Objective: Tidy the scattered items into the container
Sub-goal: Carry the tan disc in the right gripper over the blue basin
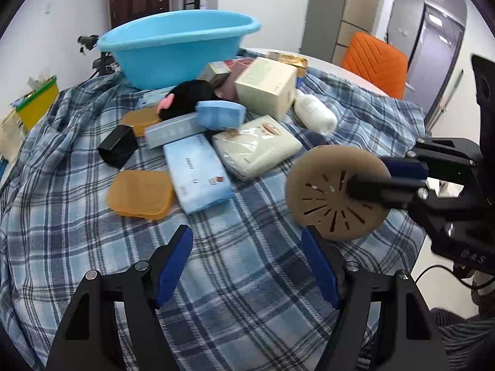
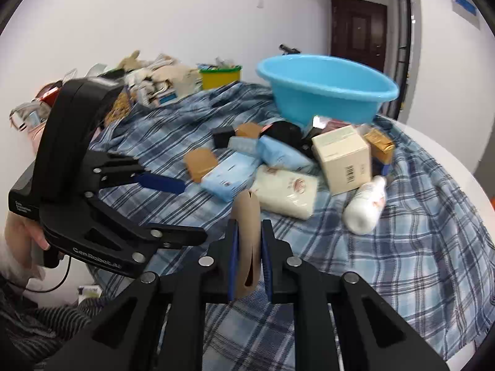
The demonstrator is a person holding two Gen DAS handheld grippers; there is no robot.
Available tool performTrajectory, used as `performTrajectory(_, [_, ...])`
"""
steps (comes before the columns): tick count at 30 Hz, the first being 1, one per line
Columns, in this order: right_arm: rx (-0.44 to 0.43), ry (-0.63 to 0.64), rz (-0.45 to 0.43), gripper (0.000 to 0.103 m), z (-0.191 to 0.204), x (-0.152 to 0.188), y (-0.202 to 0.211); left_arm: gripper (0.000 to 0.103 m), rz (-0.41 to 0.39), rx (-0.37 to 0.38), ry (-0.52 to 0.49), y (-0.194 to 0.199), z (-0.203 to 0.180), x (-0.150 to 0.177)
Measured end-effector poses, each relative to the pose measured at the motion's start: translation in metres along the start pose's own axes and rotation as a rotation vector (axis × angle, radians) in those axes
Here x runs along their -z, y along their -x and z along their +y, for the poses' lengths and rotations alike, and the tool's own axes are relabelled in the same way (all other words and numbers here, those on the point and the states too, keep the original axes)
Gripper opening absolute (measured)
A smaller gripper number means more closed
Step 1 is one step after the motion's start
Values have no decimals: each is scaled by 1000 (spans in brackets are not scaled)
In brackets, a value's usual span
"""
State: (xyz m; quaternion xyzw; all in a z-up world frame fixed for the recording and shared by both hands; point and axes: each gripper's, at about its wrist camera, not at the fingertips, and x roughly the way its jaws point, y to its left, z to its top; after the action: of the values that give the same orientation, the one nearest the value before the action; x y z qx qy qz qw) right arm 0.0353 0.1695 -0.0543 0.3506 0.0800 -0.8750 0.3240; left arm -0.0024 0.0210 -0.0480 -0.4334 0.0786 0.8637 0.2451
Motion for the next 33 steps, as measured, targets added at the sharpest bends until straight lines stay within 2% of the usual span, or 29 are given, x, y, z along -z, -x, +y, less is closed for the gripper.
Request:
performTrajectory(2, [-81, -32, 21, 13, 1, 1, -4, 75, 5, 1, -16, -2, -3, 0])
performTrajectory(6, [-4, 16, 31, 14, 7, 3, -15, 75, 6, -7, -13, -1, -1, 1])
performTrajectory(9, [-18, -3, 83, 15, 3, 6, -27, 75, 6, -6, -3, 0, 1, 1])
performTrajectory(12, [-16, -20, 75, 13, 1, 9, -28, 75, 5, -10, -1, 0, 1, 1])
performTrajectory(14, [9, -48, 46, 9, -2, 9, -25, 75, 2, -21, 8, 0, 0, 1])
performTrajectory(17, [64, -102, -41, 8, -8, 7, -10, 75, -20, -42, 38, 4, 1, -1])
performTrajectory(22, [157, -117, -93, 8, -7, 0, 3, 75, -80, -97, 91, 12, -5, -11])
performTrajectory(27, [205, -184, -122, 8, -14, -6, 7, 75, -130, -168, 121, 20, -8, -18])
performTrajectory(33, [213, -218, -184, 8, -20, -17, 26, 75, -165, -177, 137, 33, -5, -29])
